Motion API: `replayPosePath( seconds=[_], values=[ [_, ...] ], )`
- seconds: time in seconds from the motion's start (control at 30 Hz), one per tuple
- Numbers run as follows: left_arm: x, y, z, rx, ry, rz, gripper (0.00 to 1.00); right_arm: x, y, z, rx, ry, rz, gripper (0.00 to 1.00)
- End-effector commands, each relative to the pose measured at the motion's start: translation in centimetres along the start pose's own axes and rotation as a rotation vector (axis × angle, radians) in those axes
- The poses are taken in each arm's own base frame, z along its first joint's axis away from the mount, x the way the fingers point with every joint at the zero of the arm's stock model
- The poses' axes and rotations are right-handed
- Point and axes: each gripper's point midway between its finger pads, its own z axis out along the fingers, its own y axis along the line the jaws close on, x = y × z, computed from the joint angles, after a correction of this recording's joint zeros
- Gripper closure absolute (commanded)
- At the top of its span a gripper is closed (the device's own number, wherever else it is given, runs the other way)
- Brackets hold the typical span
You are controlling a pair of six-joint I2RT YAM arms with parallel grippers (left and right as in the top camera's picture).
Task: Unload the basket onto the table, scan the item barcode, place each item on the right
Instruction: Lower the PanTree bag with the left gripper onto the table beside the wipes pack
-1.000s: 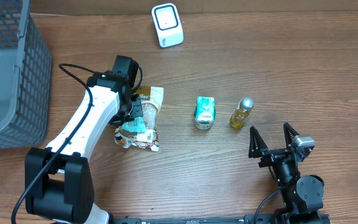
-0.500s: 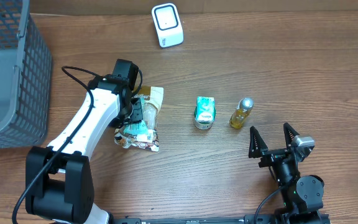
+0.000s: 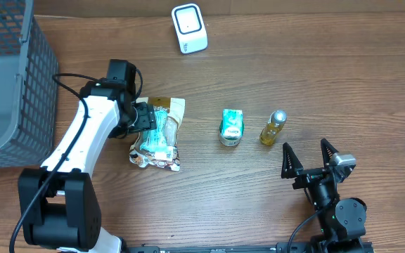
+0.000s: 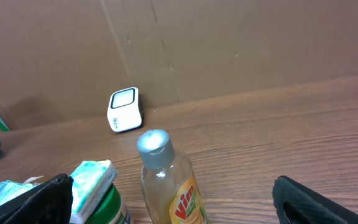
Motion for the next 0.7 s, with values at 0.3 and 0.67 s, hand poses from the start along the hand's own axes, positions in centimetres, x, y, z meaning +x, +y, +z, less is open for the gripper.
replayPosePath(
  seconds=[0.3,0.67],
  values=[
    [1.7,-0.6,4.1,0.035,0.133,0.077,0.25,0.1,-0.1,0.0,0.004,-0.007,0.000,0.00],
    [3.0,-3.7,7.1,0.200,0.236,0.080,0.46,0.1,-0.1,0.0,0.004,-0.007,0.000,0.00]
  ],
)
